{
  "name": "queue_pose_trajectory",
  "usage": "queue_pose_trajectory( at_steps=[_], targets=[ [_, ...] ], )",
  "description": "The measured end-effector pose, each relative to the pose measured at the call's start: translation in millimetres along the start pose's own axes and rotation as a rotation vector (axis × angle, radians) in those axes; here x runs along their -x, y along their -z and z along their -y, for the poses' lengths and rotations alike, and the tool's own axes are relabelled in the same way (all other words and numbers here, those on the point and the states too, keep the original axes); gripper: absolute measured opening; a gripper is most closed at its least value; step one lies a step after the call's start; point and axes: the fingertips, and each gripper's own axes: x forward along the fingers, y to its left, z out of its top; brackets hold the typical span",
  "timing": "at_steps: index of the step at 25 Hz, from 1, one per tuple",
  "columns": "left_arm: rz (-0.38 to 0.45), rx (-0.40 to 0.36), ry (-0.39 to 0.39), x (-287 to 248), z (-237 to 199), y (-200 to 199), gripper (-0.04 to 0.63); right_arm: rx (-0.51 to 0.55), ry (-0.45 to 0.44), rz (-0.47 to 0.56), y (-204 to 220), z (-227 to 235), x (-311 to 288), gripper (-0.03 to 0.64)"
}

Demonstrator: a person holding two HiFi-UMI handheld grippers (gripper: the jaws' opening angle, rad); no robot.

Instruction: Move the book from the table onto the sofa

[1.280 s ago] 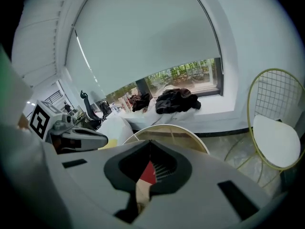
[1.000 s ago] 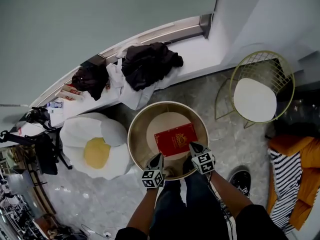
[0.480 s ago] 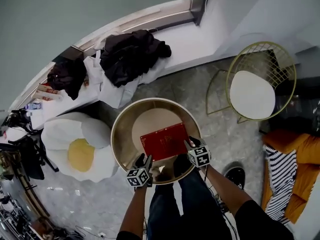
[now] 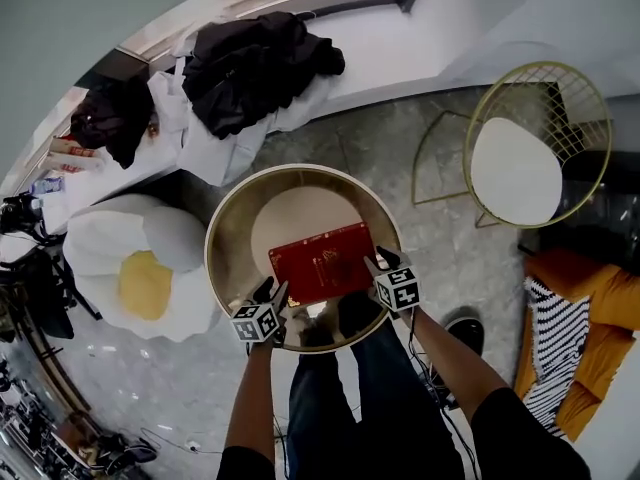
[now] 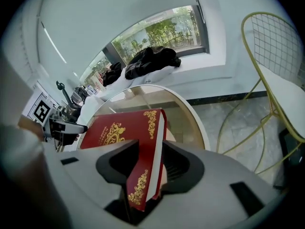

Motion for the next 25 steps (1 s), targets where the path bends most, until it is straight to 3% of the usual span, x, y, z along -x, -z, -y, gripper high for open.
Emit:
queue_pose_trajectory(
  at_steps=[7,11,14,21,25],
  targets=[
    [-0.086,0.093,0.029,-16.7,3.1,17.9,0.225,-0.074,-0.093,0.003,0.0,-6.9,-5.7,0.127],
    [-0.094,0.138,-0.008,-12.2,2.7,26.6,0.225,-0.050,-0.074,-0.041,5.6,-11.8,-7.2,0.124],
    [-0.133,0.119,-0.060,-3.1,3.8,34.4,0.225,-0.027,-0.073,-0.063,3.7,-22.1,-3.4,0.141],
    [-0.030,0.186,-0.136,45.4,-0.5,30.0,0.225,0.019,-0.070,-0.026,-17.4,-65.4,20.9,0.133],
    [0.006,0.230,-0.147,95.6,-13.4,52.7,0.227,0.028,-0.090,-0.030,-6.2,-113.9,38.4,0.129]
  ],
)
